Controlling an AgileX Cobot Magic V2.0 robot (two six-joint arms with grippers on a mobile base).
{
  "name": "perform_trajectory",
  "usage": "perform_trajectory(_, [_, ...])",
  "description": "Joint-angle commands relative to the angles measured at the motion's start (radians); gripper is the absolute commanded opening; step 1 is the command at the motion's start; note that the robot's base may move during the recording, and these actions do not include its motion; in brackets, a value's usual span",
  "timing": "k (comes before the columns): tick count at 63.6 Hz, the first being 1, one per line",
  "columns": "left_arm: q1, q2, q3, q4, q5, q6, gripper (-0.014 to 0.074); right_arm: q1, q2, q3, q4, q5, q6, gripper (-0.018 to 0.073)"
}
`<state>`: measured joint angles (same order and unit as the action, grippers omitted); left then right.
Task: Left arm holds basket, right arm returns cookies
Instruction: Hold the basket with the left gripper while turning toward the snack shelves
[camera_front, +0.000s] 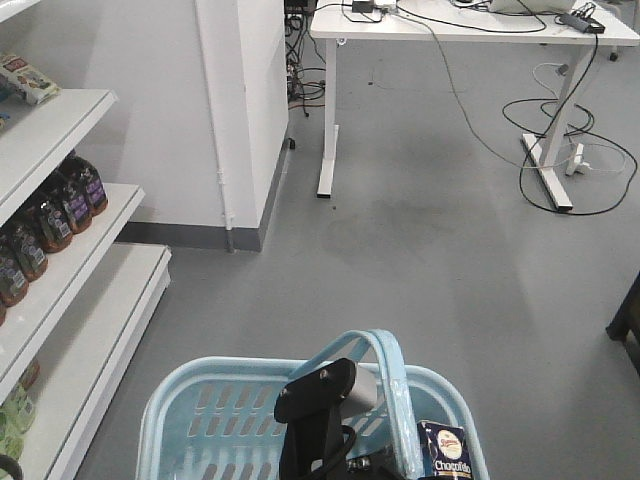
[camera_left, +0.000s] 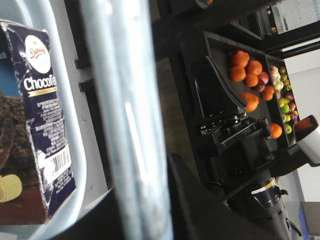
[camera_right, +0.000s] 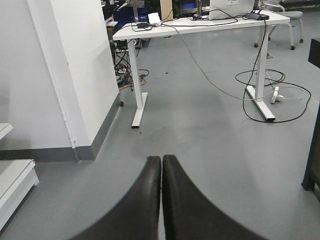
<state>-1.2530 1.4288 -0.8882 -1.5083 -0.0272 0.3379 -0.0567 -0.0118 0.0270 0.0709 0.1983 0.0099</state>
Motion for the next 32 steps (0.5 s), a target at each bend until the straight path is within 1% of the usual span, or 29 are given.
perform_trajectory(1, [-0.001, -0.042, -0.031, 0.018, -0.014, 0.013, -0.0006, -0.006, -0.017, 0.004, -0.007, -0.074, -0.01, -0.0011])
perform_trajectory(32, [-0.001, -0.042, -0.031, 0.018, -0.015, 0.013, -0.0006, -0.006, -0.017, 0.004, -0.007, -0.074, -0.01, -0.0011])
